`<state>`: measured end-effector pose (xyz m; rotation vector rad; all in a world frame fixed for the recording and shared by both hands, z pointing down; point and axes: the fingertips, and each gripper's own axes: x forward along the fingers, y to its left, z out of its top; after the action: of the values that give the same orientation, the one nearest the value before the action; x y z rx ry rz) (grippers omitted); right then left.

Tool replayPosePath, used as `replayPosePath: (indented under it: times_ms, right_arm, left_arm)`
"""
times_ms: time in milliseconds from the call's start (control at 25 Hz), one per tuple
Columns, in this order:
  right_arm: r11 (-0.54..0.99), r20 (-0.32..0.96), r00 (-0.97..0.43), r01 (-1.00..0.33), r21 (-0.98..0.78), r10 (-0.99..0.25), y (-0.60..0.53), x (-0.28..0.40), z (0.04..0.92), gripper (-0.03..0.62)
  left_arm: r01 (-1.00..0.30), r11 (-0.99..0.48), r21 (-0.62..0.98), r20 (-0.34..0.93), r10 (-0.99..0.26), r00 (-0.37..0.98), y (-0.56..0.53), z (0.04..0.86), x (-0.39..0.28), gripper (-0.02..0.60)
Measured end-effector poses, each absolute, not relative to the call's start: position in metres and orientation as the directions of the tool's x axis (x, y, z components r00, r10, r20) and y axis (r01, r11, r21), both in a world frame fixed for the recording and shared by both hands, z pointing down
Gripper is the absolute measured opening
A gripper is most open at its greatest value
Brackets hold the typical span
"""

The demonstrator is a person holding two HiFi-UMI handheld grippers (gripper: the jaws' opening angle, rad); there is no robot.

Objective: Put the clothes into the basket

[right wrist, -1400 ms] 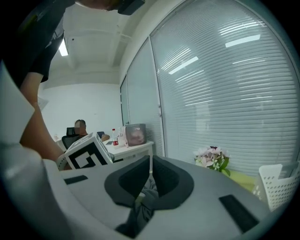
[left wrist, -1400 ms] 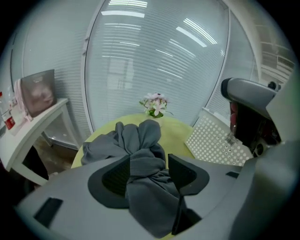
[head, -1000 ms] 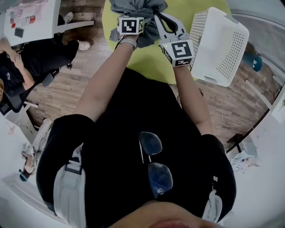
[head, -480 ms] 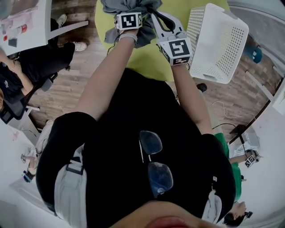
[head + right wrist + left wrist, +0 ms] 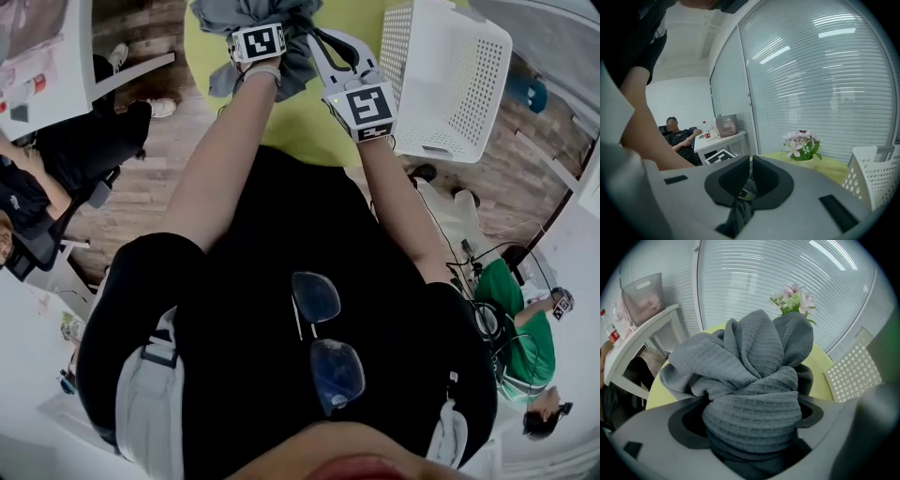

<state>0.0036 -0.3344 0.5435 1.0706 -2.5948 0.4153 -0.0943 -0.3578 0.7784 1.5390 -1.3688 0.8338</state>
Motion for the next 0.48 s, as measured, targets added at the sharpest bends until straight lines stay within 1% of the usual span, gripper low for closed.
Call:
replayPosePath:
  times_ms: [80,200,280,360,480]
  right_arm:
    - [0.674,0.378,-0.669,-0.725,-0.142,-0.639,-0.331,0.008,0.540,0.035]
    - [0.663,0.375,-0.658,-0.736,-0.137,-0.653,-0.326,0.014,0.536,0.035]
    - [0.655,0.375,-0.651,-0.743,-0.136,-0.660,-0.321,0.019,0.533,0.035]
    - [0.651,0.369,-0.647,-0.747,-0.132,-0.668,-0.316,0.022,0.528,0.035]
    - [0.650,0.364,-0.644,-0.750,-0.125,-0.673,-0.306,0.025,0.521,0.035]
  left_arm:
    - [-0.984,0.015,0.177,0.910,-0.384,0.158,-0.354,0.779,-0.096,0.506]
    - [-0.983,0.012,0.183,0.901,-0.403,0.162,-0.352,0.775,-0.097,0.427]
    - [-0.983,-0.002,0.186,0.892,-0.418,0.170,-0.352,0.772,-0.096,0.391]
    - [-0.981,-0.014,0.192,0.887,-0.426,0.180,-0.350,0.766,-0.095,0.368]
    - [-0.978,-0.025,0.206,0.880,-0.433,0.196,-0.344,0.756,-0.095,0.356]
